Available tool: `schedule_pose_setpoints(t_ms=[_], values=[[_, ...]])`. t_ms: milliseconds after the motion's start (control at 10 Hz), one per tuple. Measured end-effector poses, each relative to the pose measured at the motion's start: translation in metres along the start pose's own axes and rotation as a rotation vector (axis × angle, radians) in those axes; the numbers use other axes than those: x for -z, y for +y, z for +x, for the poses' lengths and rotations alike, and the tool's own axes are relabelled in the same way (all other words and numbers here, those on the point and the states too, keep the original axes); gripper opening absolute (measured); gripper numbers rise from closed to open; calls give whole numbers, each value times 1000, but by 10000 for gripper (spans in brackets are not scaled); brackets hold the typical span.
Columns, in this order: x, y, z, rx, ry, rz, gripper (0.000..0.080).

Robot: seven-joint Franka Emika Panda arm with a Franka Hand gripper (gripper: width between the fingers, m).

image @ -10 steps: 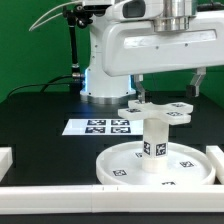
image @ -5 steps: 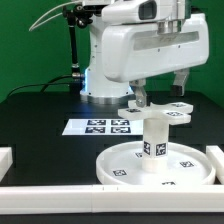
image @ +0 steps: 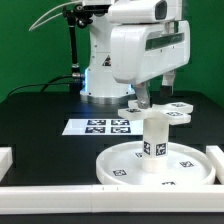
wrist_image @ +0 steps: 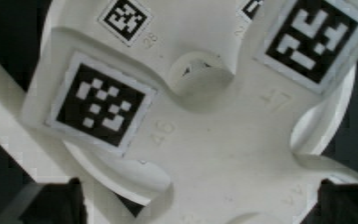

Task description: Assemble round table

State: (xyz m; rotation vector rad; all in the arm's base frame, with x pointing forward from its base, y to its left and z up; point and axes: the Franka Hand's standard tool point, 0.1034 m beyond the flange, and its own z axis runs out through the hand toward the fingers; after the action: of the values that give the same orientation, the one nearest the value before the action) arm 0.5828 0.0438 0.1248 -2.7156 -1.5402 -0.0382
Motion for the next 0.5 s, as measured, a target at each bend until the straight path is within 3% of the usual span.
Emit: schedule_pose_setpoints(t_ms=[200,500], values=[[-4,-3,0,145,-3,-19,649],[-10,-5,-5,332,-37,-16,649]])
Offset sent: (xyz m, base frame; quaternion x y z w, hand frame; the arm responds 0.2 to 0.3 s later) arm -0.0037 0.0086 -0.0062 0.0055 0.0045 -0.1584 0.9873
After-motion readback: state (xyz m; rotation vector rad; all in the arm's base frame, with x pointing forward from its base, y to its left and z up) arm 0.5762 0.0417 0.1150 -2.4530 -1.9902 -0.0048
